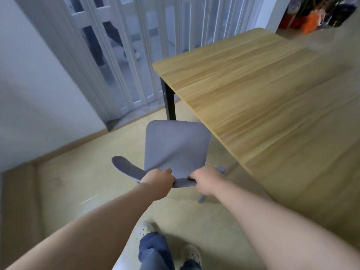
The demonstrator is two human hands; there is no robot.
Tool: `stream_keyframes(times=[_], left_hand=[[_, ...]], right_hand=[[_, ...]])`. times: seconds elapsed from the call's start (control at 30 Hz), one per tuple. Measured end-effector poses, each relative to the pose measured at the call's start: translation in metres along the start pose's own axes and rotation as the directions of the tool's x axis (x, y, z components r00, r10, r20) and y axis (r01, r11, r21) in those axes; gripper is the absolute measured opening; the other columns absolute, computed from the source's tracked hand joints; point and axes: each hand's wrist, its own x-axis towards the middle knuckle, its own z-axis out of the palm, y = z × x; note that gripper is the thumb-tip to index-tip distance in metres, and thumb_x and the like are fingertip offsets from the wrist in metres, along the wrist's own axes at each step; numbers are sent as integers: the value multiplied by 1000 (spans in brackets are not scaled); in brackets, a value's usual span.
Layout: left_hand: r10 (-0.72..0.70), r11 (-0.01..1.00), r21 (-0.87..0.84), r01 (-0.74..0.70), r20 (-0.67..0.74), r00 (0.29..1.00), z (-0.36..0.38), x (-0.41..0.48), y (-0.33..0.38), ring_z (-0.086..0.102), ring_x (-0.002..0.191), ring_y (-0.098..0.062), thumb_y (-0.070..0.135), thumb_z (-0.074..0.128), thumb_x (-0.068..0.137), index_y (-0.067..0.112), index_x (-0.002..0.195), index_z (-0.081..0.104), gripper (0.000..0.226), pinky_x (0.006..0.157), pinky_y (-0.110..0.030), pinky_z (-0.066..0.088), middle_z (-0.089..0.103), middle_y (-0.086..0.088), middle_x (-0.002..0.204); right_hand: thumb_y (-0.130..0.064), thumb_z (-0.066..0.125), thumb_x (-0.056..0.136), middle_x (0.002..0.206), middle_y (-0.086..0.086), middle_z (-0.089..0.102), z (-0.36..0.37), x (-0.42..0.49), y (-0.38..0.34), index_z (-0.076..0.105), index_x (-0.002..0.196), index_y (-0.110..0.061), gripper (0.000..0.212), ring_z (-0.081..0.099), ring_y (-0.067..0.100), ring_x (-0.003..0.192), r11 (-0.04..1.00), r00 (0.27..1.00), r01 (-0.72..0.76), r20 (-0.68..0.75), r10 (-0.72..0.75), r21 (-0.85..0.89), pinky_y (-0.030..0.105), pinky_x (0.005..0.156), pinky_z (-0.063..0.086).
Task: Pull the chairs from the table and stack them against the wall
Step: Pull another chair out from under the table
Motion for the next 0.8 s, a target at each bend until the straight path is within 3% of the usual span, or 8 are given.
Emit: stream_keyframes(times=[0.1,0.3,0.4,0.53,0.7,0.8], left_hand=[[-86,990,-109,87,19,996,31,-38,8,61,108,-32,1,39,94,12,126,51,36,78,-36,45,49,-9,126],[-225,904,-365,221,32,974,86,-106,18,61,104,-32,-2,35,90,15,120,55,39,70,-36,42,54,-9,112],[-244,886,-407,221,-6,970,104,-128,21,61,98,-30,-4,36,87,12,112,58,38,72,-36,44,46,-4,93],[-228,878,-438,194,-25,973,132,-172,45,54,84,-27,-9,37,83,11,106,60,38,71,-37,45,54,-7,94],[-195,882,-444,162,-30,980,157,-218,90,47,80,-23,-9,35,85,12,110,59,41,68,-31,39,56,-8,97],[-175,891,-435,130,-66,982,168,-246,127,47,78,-23,-8,34,85,14,107,60,40,67,-30,37,49,-1,84]], right_hand=[[-2,44,84,116,13,66,14,-12,-24,65,110,-14,36,60,34,111,994,995,103,15,-102,-41,35,83,46],[-1,41,85,123,11,63,48,-56,-66,64,118,-21,45,56,34,115,991,991,133,16,-133,-22,35,88,46],[0,40,84,123,9,63,65,-76,-74,63,118,-21,46,56,33,114,994,994,111,-9,-111,-22,34,85,45],[3,38,82,117,10,64,97,-124,-92,62,114,-17,45,55,32,100,996,997,78,5,-78,-34,30,71,34],[5,37,83,112,10,62,134,-190,-106,60,113,-14,42,54,31,96,1000,1000,19,15,-19,-4,31,70,35],[5,35,84,108,13,57,153,-238,-102,54,111,-13,38,49,29,92,1000,1000,7,13,-7,-8,31,70,33]])
